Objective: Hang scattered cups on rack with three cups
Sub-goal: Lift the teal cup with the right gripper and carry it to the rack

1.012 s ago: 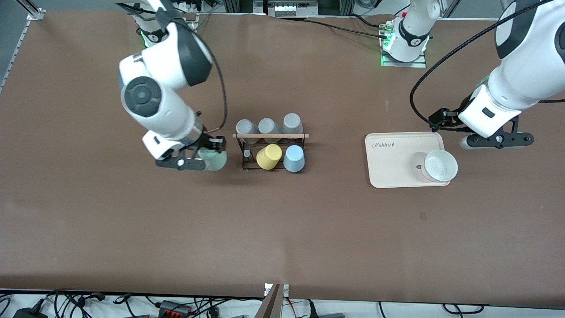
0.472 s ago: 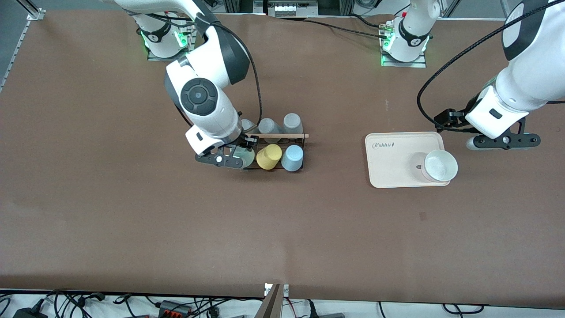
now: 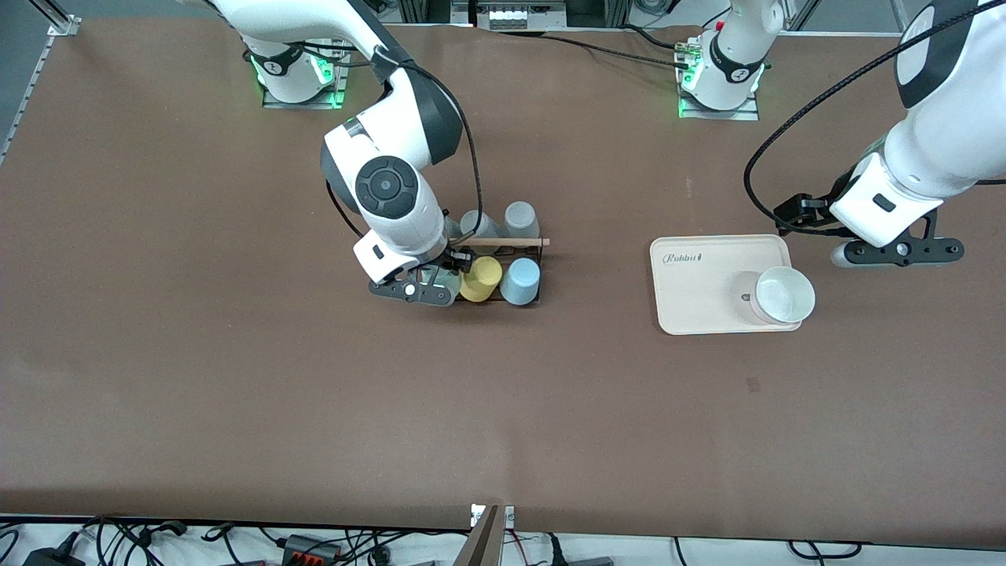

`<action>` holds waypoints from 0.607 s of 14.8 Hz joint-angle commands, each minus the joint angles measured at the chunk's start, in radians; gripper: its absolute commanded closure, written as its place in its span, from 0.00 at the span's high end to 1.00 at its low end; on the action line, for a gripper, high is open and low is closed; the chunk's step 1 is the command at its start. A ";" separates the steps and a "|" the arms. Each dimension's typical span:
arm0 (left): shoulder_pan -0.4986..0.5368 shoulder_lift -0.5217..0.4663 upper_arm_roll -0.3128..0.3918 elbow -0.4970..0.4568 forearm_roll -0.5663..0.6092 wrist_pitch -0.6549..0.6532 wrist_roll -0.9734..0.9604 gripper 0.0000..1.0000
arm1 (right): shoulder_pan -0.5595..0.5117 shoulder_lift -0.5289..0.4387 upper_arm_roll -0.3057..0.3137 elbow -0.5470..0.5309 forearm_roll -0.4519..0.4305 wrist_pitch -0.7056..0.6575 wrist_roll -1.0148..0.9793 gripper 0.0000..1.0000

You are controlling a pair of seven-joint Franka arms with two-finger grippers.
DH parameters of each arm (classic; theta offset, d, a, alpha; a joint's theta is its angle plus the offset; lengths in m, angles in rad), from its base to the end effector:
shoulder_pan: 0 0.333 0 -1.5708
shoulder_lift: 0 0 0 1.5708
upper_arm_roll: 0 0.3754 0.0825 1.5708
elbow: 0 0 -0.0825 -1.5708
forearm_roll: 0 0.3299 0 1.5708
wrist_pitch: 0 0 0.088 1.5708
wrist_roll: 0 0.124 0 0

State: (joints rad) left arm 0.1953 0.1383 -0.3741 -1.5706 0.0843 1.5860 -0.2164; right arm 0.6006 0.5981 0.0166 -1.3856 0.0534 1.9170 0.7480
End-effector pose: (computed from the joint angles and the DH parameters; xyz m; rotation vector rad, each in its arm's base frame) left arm 0.5371 -0.0711 0.6006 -3.0818 -0.0492 0.1611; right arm 0.5652 0.4035 0.4106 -3.1255 0.2398 0.1395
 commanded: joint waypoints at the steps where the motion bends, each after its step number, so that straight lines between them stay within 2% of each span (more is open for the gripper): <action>1: 0.013 -0.011 -0.009 0.000 0.002 -0.011 0.022 1.00 | 0.011 0.012 -0.009 -0.027 -0.027 0.042 0.019 0.36; 6: 0.013 -0.011 -0.009 0.000 0.003 -0.011 0.023 1.00 | 0.013 0.031 -0.009 -0.056 -0.035 0.071 0.017 0.37; 8: 0.013 -0.011 -0.009 0.000 0.002 -0.011 0.023 1.00 | 0.013 0.031 -0.009 -0.070 -0.034 0.088 0.022 0.41; 9: 0.013 -0.011 -0.009 0.000 0.002 -0.011 0.023 1.00 | 0.013 0.031 -0.009 -0.073 -0.033 0.094 0.022 0.46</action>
State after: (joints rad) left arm 0.1959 0.1383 -0.3742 -1.5706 0.0843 1.5855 -0.2143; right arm 0.6022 0.6319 0.0156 -1.4334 0.0319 1.9859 0.7480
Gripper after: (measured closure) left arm 0.000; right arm 0.357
